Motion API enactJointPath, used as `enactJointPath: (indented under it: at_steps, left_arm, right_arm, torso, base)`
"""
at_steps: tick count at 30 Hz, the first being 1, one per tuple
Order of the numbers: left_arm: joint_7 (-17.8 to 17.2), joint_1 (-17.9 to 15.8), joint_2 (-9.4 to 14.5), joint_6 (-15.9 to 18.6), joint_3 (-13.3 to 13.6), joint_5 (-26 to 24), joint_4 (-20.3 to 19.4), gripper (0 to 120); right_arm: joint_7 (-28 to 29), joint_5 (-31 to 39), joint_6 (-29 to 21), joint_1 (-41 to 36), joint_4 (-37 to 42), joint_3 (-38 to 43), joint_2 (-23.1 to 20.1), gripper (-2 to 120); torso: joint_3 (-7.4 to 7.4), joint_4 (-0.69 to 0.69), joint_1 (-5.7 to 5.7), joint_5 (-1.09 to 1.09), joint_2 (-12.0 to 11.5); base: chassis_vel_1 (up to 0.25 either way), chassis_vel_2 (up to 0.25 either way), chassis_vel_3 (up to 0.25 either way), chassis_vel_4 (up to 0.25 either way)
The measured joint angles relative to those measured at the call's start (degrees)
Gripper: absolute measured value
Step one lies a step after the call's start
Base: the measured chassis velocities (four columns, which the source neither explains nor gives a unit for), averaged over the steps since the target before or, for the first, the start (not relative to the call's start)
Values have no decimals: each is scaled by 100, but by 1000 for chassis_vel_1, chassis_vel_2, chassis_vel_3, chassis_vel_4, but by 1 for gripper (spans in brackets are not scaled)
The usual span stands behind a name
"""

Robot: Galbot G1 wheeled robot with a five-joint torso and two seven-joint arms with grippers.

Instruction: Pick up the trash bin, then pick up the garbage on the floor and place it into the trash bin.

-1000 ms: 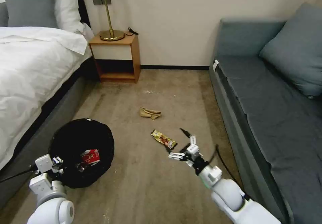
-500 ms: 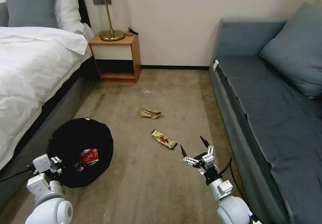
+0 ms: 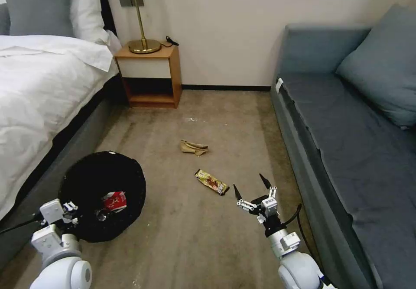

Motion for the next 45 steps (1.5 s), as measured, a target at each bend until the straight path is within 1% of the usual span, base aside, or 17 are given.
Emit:
enactJointPath:
  at_steps: [10, 18, 36, 42, 45]
  left_arm:
    - [-2, -11, 23, 0, -2, 1, 32, 3]
    - [-2, -30, 43, 4, -6, -22, 56, 3]
    - [-2, -47, 33, -3, -8, -35, 113, 3]
    - [-2, -72, 38, -3, -13, -35, 129, 3]
    - [-2, -92, 42, -6, -15, -37, 160, 3]
  right_arm:
    - [-100, 61, 104, 37, -65, -16, -3, 100]
    - [-140, 72, 117, 56, -71, -29, 11, 100]
    - [-246, 63, 150, 95, -115, -80, 19, 100]
    - [-389, 78, 256, 265, -240, -195, -38, 100]
    - [-401, 72, 134, 436, -288, -367, -136, 100]
  torso:
    - [0, -1, 0, 0, -1]
    - [0, 0, 1, 0, -1]
    - [0, -1, 0, 0, -1]
    - [0, 0, 1, 0, -1]
    - [0, -1, 1, 0, -1]
  base:
    - [-104, 105, 82, -115]
    - [-67, 76, 73, -63]
    - [-111, 105, 100, -101]
    - [-89, 109, 96, -90]
    - [-39, 36, 38, -37]
